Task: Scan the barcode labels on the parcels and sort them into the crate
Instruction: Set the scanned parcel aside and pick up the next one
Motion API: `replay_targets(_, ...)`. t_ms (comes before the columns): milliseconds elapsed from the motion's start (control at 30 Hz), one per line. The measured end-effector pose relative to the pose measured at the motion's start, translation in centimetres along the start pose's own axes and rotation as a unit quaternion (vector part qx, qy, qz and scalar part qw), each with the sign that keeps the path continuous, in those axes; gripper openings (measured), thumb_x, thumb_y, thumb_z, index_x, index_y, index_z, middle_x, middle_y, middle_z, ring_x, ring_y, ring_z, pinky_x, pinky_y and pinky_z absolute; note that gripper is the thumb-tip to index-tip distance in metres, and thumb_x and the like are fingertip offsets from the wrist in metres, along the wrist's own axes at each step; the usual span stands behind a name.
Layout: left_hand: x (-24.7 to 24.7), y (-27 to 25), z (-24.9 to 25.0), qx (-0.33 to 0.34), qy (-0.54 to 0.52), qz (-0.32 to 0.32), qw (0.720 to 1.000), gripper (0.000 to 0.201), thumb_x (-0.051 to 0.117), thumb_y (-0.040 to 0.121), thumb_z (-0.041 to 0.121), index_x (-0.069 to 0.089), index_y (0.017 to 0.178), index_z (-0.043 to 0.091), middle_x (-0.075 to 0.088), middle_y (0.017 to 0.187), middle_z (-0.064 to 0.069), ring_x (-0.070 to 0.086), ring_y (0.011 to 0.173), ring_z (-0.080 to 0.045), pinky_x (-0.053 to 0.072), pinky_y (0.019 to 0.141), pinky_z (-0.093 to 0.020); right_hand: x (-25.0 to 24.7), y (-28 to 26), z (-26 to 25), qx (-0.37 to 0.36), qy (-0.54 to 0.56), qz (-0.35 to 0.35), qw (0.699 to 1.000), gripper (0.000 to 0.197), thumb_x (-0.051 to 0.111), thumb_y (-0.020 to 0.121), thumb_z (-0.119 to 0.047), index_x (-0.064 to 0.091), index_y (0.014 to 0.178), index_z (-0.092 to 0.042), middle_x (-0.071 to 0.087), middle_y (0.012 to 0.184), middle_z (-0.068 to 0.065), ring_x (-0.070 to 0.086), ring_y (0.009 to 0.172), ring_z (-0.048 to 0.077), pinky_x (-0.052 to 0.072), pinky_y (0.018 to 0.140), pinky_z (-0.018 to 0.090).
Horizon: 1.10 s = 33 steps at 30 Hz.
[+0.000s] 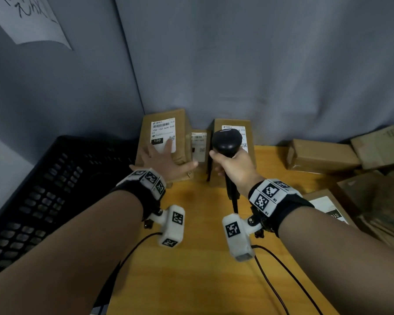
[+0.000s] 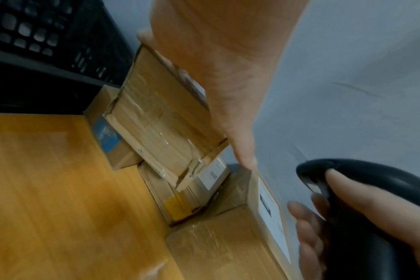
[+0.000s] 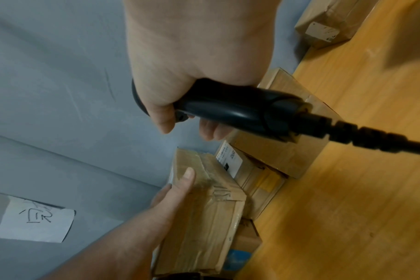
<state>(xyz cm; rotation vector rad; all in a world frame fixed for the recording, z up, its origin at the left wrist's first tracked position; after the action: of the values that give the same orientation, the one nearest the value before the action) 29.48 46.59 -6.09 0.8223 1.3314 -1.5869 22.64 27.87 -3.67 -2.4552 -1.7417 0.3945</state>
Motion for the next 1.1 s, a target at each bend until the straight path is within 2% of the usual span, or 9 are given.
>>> replay_targets(100, -0.6, 1.2, -0.7, -0.016, -0.017, 0.028, 0.999, 0.109, 0.046, 0.061, 0.089, -0.006, 0.147, 0.048, -0.010, 0.158, -0.015, -0.004, 0.143, -0.045, 0.015, 0.110, -0.067, 0.0, 0.4, 0.5, 0.011, 0.001, 0.002, 1.000, 0.024, 0.071, 0.086, -0.026, 0.060, 0.105, -0.016, 0.064, 0.077, 0.000, 0.062, 0.064, 0.011, 0.055, 0.059, 0.021)
replay_targets(200, -1.7, 1.4, -1.8, 0.000, -0.018, 0.097, 0.995, 0.091, 0.058, 0.067, 0.076, 0.012, 0.141, 0.051, 0.011, 0.155, -0.012, 0.013, 0.139, -0.042, 0.023, 0.106, -0.066, -0.1, 0.6, 0.7, 0.018, 0.005, -0.002, 1.000, 0.023, 0.071, 0.087, -0.025, 0.060, 0.105, -0.014, 0.062, 0.075, 0.000, 0.060, 0.061, 0.010, 0.052, 0.053, 0.016)
replay_targets(267, -2.0, 1.7, -2.8, 0.017, 0.013, 0.140, 0.990, 0.088, 0.059, 0.070, 0.072, 0.016, 0.143, 0.051, 0.017, 0.154, -0.011, 0.017, 0.139, -0.040, 0.023, 0.107, -0.064, 0.0, 0.9, 0.7, 0.020, 0.004, -0.002, 1.000, 0.027, 0.070, 0.087, -0.024, 0.060, 0.109, -0.012, 0.062, 0.075, 0.001, 0.060, 0.060, 0.010, 0.052, 0.051, 0.016)
replay_targets(400, -1.7, 2.5, -3.6, 0.047, 0.063, 0.119, 0.990, 0.088, 0.061, 0.072, 0.068, 0.013, 0.144, 0.050, 0.014, 0.156, -0.007, 0.015, 0.142, -0.036, 0.017, 0.109, -0.067, 0.7, 1.5, 0.9, 0.022, -0.021, 0.001, 1.000, 0.032, 0.071, 0.087, -0.026, 0.060, 0.113, -0.011, 0.064, 0.077, 0.001, 0.061, 0.062, 0.010, 0.052, 0.055, 0.018)
replay_targets(567, -1.7, 1.7, -2.0, 0.035, 0.063, 0.102, 0.992, 0.083, 0.058, 0.081, 0.058, 0.013, 0.149, 0.038, 0.013, 0.156, -0.012, 0.015, 0.142, -0.038, 0.014, 0.112, -0.063, 1.4, 1.2, 1.1, 0.025, -0.052, -0.027, 0.998, 0.035, 0.070, 0.087, -0.026, 0.059, 0.115, -0.008, 0.063, 0.075, 0.004, 0.060, 0.061, 0.013, 0.051, 0.059, 0.023)
replay_targets(733, -1.7, -0.9, 0.8, 0.081, 0.027, 0.155, 0.984, 0.062, 0.053, 0.089, 0.042, 0.032, 0.144, 0.023, 0.025, 0.152, -0.012, 0.022, 0.139, -0.034, 0.019, 0.112, -0.054, 0.4, 0.2, -0.1, -0.002, -0.065, -0.041, 0.997, 0.031, 0.071, 0.086, -0.025, 0.060, 0.112, -0.012, 0.064, 0.079, 0.002, 0.061, 0.064, 0.010, 0.050, 0.055, 0.017)
replay_targets(867, -1.6, -3.2, 4.5, 0.153, -0.057, 0.175, 0.971, 0.053, 0.054, 0.090, 0.037, 0.040, 0.139, 0.023, 0.037, 0.146, -0.008, 0.029, 0.136, -0.030, 0.025, 0.110, -0.049, -2.3, -1.1, -0.3, -0.011, -0.053, -0.017, 0.998, 0.027, 0.072, 0.086, -0.024, 0.062, 0.106, -0.011, 0.063, 0.076, 0.000, 0.061, 0.064, 0.011, 0.051, 0.057, 0.022)
replay_targets(1000, -1.0, -6.2, 9.2, 0.220, -0.116, 0.161, 0.955, 0.046, 0.054, 0.092, 0.034, 0.046, 0.136, 0.022, 0.042, 0.143, -0.004, 0.031, 0.135, -0.027, 0.026, 0.110, -0.044, -7.0, -2.8, 0.5, -0.006, -0.052, 0.016, 0.999, 0.018, 0.070, 0.085, -0.017, 0.062, 0.099, -0.010, 0.060, 0.068, 0.002, 0.059, 0.061, 0.013, 0.052, 0.064, 0.027)
replay_targets(1100, 0.4, -8.1, 12.7, 0.256, -0.139, 0.121, 0.949, 0.038, 0.053, 0.094, 0.030, 0.052, 0.131, 0.020, 0.050, 0.135, -0.004, 0.039, 0.128, -0.025, 0.031, 0.108, -0.038, -11.8, -4.6, 2.0, 0.013, -0.076, 0.035, 0.996, 0.013, 0.069, 0.084, -0.013, 0.058, 0.091, -0.012, 0.057, 0.065, 0.002, 0.057, 0.055, 0.012, 0.048, 0.055, 0.020)
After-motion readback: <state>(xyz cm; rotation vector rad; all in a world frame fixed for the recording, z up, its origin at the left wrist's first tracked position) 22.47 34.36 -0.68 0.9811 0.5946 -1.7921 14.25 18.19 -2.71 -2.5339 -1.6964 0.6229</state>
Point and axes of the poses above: each hand's wrist, its own y-axis towards the middle knuckle, its own x-axis out of the palm, z = x × y, the point moved 4 cm from there along y, towards the middle knuckle
